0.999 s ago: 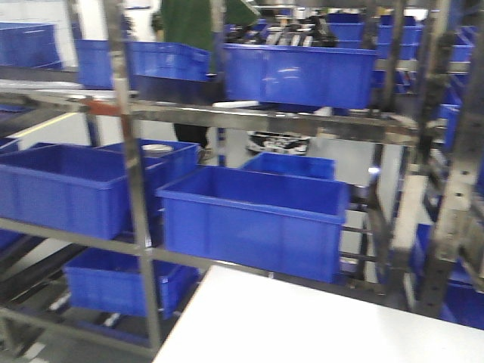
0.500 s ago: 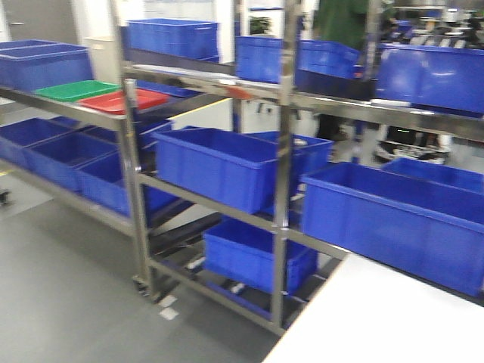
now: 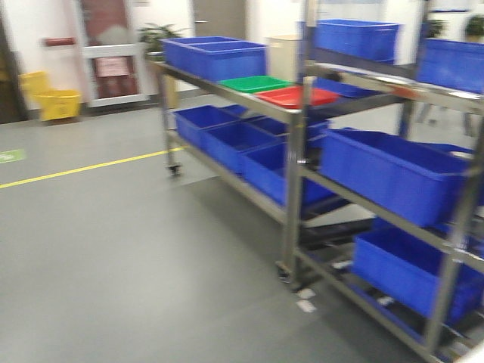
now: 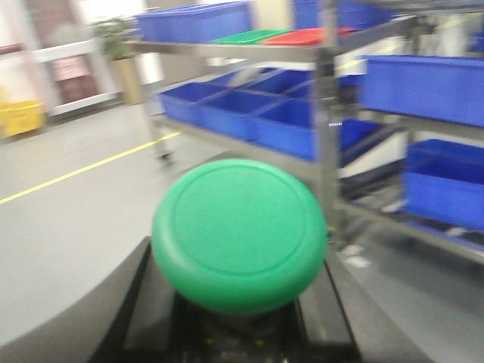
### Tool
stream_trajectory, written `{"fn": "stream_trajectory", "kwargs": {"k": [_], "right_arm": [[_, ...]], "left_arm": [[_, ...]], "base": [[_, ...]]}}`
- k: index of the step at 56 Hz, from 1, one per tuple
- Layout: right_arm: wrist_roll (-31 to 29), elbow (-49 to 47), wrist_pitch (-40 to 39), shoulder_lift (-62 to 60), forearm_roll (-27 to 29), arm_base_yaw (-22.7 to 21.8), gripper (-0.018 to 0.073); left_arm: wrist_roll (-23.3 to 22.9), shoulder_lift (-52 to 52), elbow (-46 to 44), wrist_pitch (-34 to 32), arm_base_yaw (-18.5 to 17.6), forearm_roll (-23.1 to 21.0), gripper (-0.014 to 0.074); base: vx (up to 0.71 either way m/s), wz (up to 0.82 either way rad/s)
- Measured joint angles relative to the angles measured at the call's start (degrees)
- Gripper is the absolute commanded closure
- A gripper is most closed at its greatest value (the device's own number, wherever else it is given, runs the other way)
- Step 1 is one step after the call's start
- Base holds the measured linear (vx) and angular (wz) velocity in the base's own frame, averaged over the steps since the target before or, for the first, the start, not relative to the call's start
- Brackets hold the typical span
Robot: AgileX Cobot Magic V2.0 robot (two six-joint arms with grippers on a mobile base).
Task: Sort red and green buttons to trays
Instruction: 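Drive the base to the counter holding the green and red trays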
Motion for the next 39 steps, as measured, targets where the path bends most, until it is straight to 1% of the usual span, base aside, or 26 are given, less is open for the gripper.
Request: {"fn": "stream_trajectory", "kwargs": {"k": [9, 18, 28, 39], "right_arm": [[0.0, 0.0, 0.0, 0.0, 0.0, 0.0, 0.0567], [0.0, 0.0, 0.0, 0.0, 0.0, 0.0, 0.0567], [0.0, 0.0, 0.0, 0.0, 0.0, 0.0, 0.0567], [0.0, 0.0, 0.02, 0.0, 0.0, 0.0, 0.0567]], "left_arm": [[0.0, 0.0, 0.0, 0.0, 0.0, 0.0, 0.0596], [0.0, 0.0, 0.0, 0.0, 0.0, 0.0, 0.0596], [0.0, 0.0, 0.0, 0.0, 0.0, 0.0, 0.0596], [0.0, 0.0, 0.0, 0.0, 0.0, 0.0, 0.0596]], "base": [[0.0, 0.89], [0.06, 0.69], [0.13, 0.48], [0.2, 0.34]]}}
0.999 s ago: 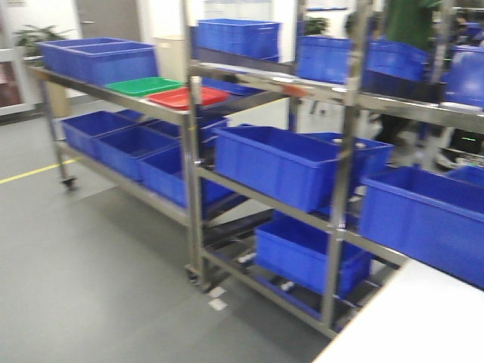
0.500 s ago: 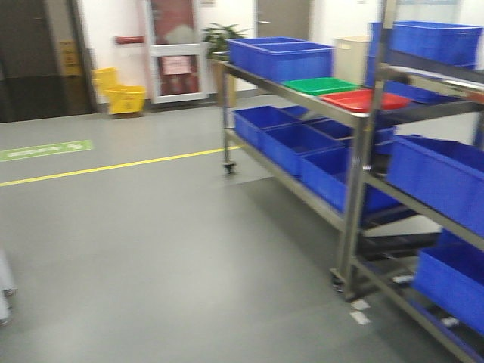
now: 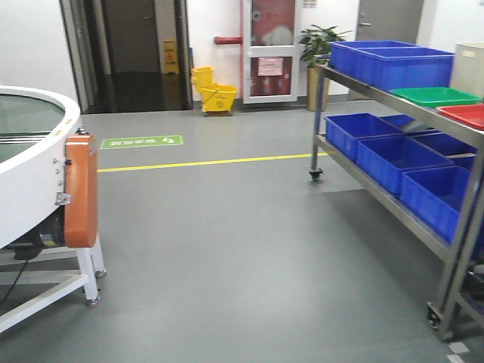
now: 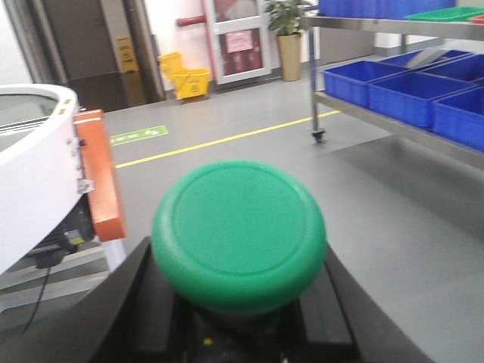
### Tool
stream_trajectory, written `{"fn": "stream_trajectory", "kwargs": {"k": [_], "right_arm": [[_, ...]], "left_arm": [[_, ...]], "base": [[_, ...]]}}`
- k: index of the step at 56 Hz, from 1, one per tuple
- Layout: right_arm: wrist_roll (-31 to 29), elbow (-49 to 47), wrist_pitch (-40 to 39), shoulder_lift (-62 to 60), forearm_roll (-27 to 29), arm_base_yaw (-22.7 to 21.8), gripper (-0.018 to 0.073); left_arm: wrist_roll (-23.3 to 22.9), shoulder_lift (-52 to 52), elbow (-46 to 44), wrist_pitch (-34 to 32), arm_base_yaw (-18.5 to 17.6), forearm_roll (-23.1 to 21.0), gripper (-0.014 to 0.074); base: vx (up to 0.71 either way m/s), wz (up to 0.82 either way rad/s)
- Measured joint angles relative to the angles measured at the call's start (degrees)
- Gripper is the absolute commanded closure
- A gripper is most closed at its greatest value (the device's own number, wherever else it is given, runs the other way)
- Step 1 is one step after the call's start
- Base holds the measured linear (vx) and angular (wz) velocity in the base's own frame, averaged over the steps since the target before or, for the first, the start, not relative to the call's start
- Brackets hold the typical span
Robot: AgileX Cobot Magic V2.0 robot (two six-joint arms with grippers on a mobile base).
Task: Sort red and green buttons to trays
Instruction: 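Drive the base to the counter holding the green and red trays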
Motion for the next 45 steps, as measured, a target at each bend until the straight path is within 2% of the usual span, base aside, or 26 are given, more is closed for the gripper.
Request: {"fn": "stream_trajectory", "kwargs": {"k": [19, 45], "right_arm": [[0.0, 0.01, 0.0, 0.0, 0.0, 0.0, 0.0567], [0.0, 0.01, 0.0, 0.0, 0.0, 0.0, 0.0567]], "left_arm": [[0.0, 0.0, 0.0, 0.0, 0.0, 0.0, 0.0596], [0.0, 0.0, 0.0, 0.0, 0.0, -0.04, 0.0596]], "base": [[0.32, 0.17], [0.5, -0.03]]}}
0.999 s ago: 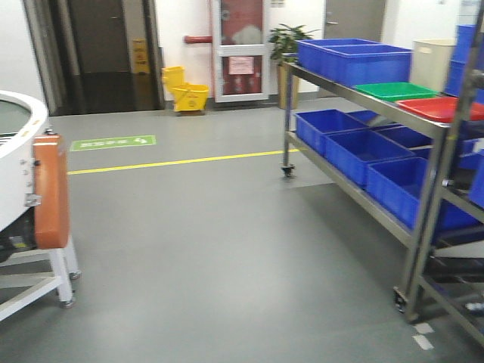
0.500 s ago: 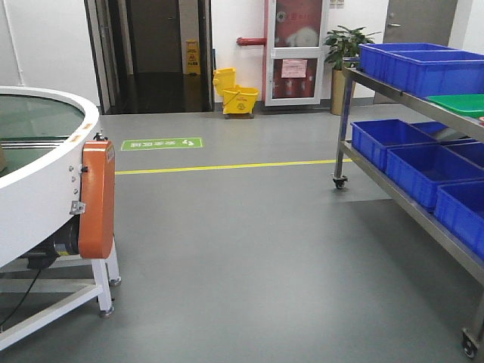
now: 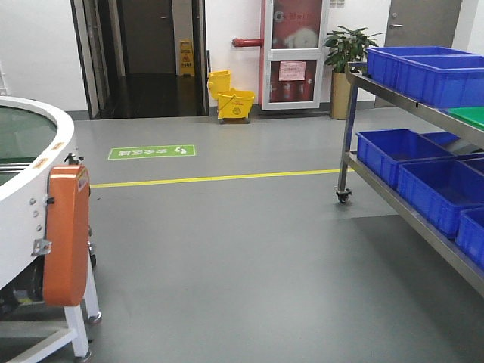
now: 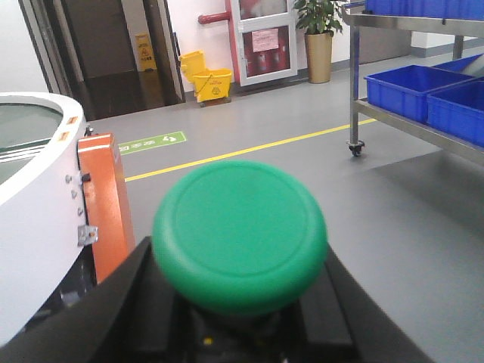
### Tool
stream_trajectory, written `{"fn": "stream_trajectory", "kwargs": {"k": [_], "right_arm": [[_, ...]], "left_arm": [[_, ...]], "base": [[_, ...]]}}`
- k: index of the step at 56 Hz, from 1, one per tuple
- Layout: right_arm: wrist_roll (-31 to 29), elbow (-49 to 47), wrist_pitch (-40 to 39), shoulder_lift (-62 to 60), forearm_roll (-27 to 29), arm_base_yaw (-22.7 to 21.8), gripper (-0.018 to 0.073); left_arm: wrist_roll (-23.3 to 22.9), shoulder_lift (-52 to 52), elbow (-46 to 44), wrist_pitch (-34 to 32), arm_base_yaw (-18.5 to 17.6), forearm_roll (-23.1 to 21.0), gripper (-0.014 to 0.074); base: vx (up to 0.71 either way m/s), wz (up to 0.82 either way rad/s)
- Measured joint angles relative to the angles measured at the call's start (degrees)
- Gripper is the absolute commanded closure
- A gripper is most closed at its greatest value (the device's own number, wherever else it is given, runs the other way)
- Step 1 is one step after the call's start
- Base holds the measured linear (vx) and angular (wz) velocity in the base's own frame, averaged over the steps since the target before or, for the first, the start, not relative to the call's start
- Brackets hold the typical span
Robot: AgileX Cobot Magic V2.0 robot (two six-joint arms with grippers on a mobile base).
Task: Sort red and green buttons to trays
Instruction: 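Drive the base to the counter holding the green and red trays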
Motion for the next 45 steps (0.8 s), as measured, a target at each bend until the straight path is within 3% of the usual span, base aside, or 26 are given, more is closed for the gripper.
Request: {"fn": "stream_trajectory", "kwargs": {"k": [45], "right_arm": [[0.0, 0.06, 0.01, 0.22, 0.0, 0.0, 0.0567]], "left_arm": [[0.0, 0.0, 0.05, 0.09, 0.0, 0.0, 0.0596]], "base": [[0.61, -0.06]]}}
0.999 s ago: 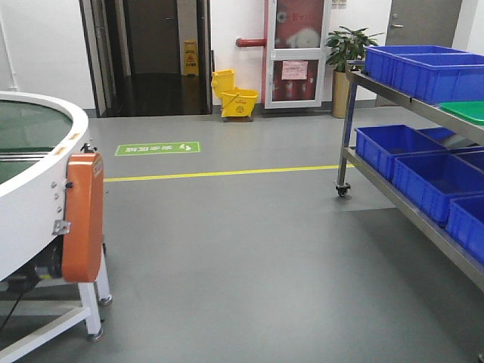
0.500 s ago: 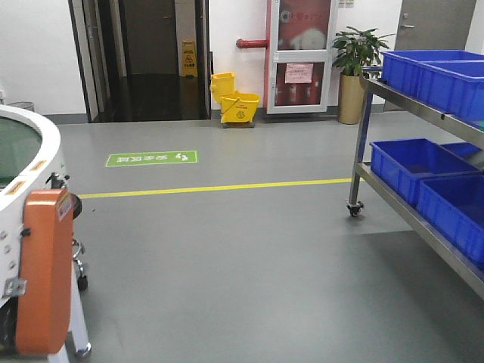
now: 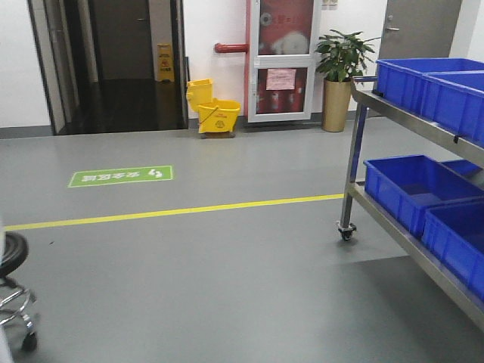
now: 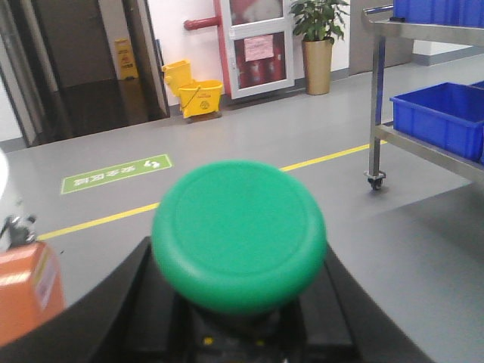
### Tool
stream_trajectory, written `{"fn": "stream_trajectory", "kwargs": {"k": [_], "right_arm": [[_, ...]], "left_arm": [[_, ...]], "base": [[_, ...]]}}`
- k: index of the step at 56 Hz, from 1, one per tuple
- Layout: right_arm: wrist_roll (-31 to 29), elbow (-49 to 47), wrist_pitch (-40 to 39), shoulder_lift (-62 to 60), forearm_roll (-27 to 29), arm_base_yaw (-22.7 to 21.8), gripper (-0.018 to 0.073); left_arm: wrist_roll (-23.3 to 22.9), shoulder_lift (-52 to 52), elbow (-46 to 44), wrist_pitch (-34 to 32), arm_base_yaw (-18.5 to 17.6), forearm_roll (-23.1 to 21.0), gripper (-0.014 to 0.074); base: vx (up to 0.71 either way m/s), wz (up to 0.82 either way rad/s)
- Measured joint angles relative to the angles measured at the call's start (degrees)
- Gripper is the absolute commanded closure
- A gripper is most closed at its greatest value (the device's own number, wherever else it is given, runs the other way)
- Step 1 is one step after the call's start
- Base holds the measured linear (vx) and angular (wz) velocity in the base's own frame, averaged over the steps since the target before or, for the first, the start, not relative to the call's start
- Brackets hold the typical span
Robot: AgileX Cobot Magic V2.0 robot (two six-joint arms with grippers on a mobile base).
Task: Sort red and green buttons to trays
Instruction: 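Drive the base to the counter holding the green and red trays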
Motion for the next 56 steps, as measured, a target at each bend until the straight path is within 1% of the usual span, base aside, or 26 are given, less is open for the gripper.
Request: {"fn": "stream_trajectory", "kwargs": {"k": [30, 56], "right_arm": [[0.0, 0.0, 0.0, 0.02, 0.0, 0.0, 0.0567], [0.0, 0.0, 0.0, 0.06, 0.0, 0.0, 0.0567]], "left_arm": [[0.0, -0.06, 0.0, -0.05, 0.0, 0.0, 0.0596], [0.0, -0.06, 0.0, -0.05, 0.0, 0.0, 0.0596]], "base": [[0.65, -0.24], [0.59, -0.27]]}}
